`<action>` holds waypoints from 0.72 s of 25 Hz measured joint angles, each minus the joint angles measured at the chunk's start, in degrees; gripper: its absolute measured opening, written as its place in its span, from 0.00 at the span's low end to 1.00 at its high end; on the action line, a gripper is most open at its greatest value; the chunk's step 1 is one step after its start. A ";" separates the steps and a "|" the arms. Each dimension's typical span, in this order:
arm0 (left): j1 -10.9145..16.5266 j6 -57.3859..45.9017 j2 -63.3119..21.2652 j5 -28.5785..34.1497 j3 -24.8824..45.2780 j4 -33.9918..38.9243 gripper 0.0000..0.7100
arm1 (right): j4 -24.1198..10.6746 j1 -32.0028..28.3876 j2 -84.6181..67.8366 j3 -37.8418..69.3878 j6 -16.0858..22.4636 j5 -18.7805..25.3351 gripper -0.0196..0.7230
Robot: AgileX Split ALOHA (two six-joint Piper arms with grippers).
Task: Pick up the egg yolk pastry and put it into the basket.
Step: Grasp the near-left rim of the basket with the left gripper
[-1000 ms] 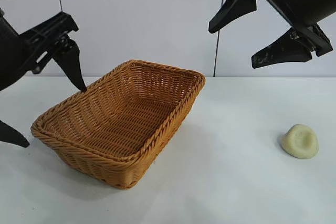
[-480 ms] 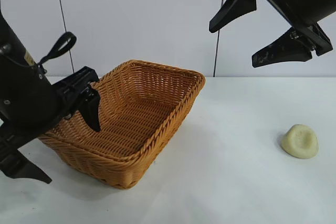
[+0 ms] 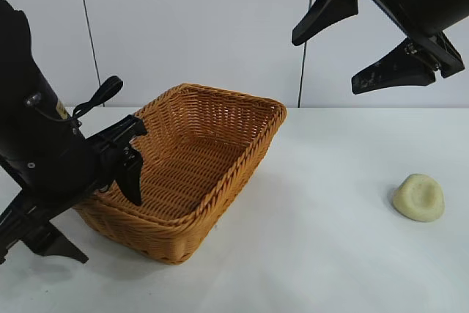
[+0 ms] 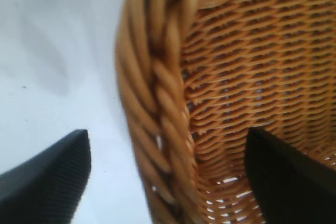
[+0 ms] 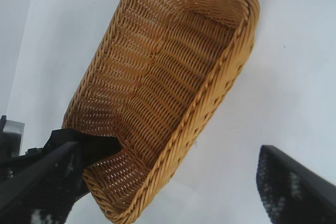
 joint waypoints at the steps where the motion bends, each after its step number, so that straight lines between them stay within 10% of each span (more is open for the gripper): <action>1: 0.00 0.00 0.00 -0.08 -0.05 -0.16 0.60 | 0.00 0.00 0.00 0.00 0.00 0.00 0.90; 9: 0.06 -1.36 0.00 -0.99 -0.06 -1.74 0.13 | 0.00 0.00 0.00 0.00 0.00 0.00 0.90; 18: 2.90 5.58 -1.15 5.71 -3.74 -1.69 0.11 | 0.00 0.00 0.00 0.00 0.00 0.18 0.90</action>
